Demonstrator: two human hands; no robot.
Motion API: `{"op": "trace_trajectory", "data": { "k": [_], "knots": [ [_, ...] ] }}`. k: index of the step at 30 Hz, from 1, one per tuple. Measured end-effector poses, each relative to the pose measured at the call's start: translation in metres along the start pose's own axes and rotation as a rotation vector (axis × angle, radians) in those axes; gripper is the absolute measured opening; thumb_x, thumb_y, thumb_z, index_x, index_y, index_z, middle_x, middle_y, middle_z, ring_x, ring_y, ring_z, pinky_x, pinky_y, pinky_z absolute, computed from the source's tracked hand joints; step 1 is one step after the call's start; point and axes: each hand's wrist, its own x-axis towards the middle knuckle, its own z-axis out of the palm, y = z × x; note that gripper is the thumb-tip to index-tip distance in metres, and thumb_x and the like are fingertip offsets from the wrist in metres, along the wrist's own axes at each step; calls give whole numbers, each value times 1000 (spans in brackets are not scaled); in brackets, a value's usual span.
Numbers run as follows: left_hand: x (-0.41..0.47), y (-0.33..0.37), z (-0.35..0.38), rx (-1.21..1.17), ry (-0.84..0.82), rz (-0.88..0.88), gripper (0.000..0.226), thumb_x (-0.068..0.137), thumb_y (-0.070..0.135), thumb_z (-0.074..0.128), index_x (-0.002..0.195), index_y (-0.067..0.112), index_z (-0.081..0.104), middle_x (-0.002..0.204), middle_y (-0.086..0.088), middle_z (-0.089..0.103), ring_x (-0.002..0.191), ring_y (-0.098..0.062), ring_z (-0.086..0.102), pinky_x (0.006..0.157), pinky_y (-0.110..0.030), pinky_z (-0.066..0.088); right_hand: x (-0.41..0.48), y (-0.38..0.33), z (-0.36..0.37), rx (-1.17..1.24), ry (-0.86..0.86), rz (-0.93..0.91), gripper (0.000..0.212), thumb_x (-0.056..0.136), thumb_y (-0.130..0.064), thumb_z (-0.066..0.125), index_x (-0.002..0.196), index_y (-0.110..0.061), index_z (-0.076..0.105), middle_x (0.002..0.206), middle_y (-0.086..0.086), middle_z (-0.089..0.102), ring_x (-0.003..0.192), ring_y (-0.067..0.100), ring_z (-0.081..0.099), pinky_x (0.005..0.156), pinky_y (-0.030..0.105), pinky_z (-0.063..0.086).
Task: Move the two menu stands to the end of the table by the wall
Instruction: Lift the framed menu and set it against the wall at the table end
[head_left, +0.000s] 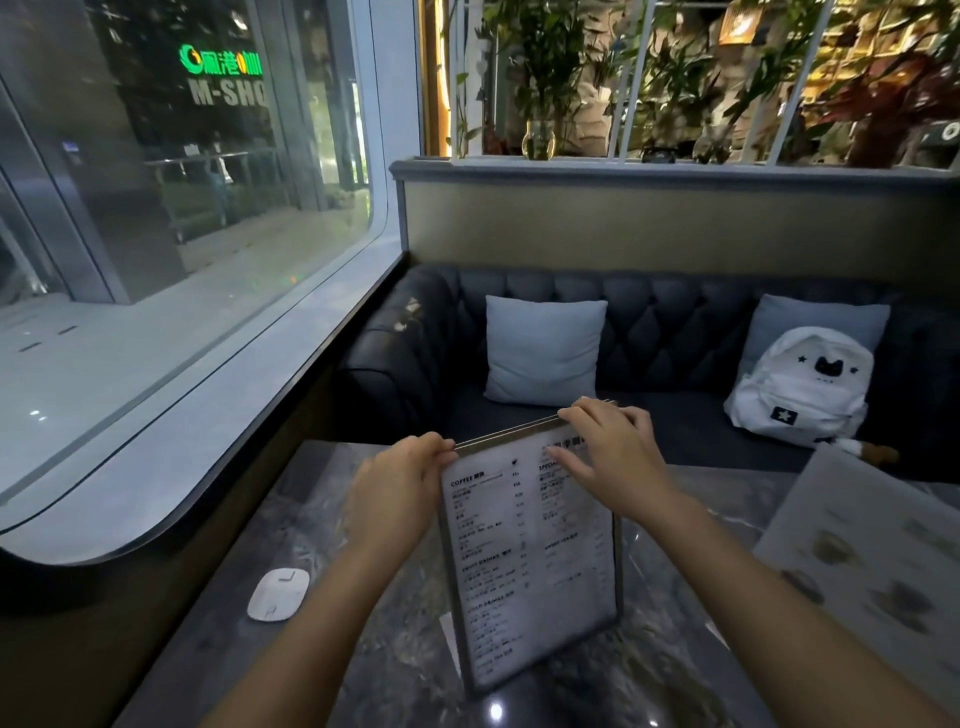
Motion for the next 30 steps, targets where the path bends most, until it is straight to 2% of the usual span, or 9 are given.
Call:
{"op": "trace_trajectory", "data": {
  "k": [4, 7, 9, 15, 20, 23, 27, 30],
  "knots": [
    [11, -1, 4, -27, -41, -11, 17, 90, 26, 51, 92, 20, 66, 104, 3, 71, 93, -20, 63, 66, -29, 44, -12, 6, -6, -37, 16, 24, 38, 83, -45, 54, 110, -19, 55, 111, 0, 58, 106, 18, 52, 90, 36, 26],
    [20, 1, 9, -36, -93, -37, 17, 91, 27, 49, 95, 24, 65, 108, 4, 69, 96, -20, 61, 77, -36, 47, -19, 8, -10, -64, 40, 49, 35, 81, -45, 55, 105, -18, 57, 106, 2, 60, 100, 22, 54, 86, 37, 28],
    [24, 4, 11, -54, -114, -42, 16, 91, 27, 49, 93, 23, 65, 107, 4, 70, 95, -20, 61, 79, -38, 46, -24, 9, -12, -84, 61, 62, 33, 81, -43, 57, 101, -16, 58, 102, 3, 62, 97, 24, 55, 84, 38, 29],
    [32, 7, 19, -80, -113, -49, 15, 89, 30, 51, 89, 26, 65, 103, 6, 71, 90, -19, 61, 67, -30, 38, -33, 10, -16, -127, 95, 92, 32, 81, -43, 57, 97, -15, 58, 99, 5, 62, 93, 26, 55, 82, 39, 31],
    [35, 4, 23, -86, -123, -63, 13, 88, 33, 52, 88, 30, 64, 99, 7, 71, 79, -12, 54, 64, -29, 35, -35, 10, -15, -145, 130, 96, 31, 80, -41, 59, 95, -14, 58, 96, 6, 63, 89, 27, 56, 79, 39, 32],
    [35, 2, 25, -92, -128, -55, 12, 88, 33, 52, 87, 31, 64, 99, 8, 70, 79, -11, 53, 63, -29, 35, -36, 9, -14, -140, 154, 95, 30, 79, -39, 61, 94, -14, 59, 94, 7, 63, 88, 28, 57, 78, 40, 34],
    [34, 2, 25, -160, -151, -47, 12, 88, 31, 53, 92, 30, 64, 100, 4, 69, 89, -18, 60, 71, -33, 45, -38, 9, -15, -124, 146, 92, 32, 80, -39, 60, 102, -15, 58, 100, 6, 63, 93, 26, 57, 82, 40, 33],
    [30, -1, 25, -300, -127, -37, 23, 87, 27, 57, 110, 24, 58, 98, -3, 64, 85, -17, 59, 77, -39, 52, -44, 13, -16, -43, 164, 130, 48, 82, -39, 58, 123, -17, 49, 118, 7, 59, 108, 25, 53, 88, 38, 29]
  ]
}}
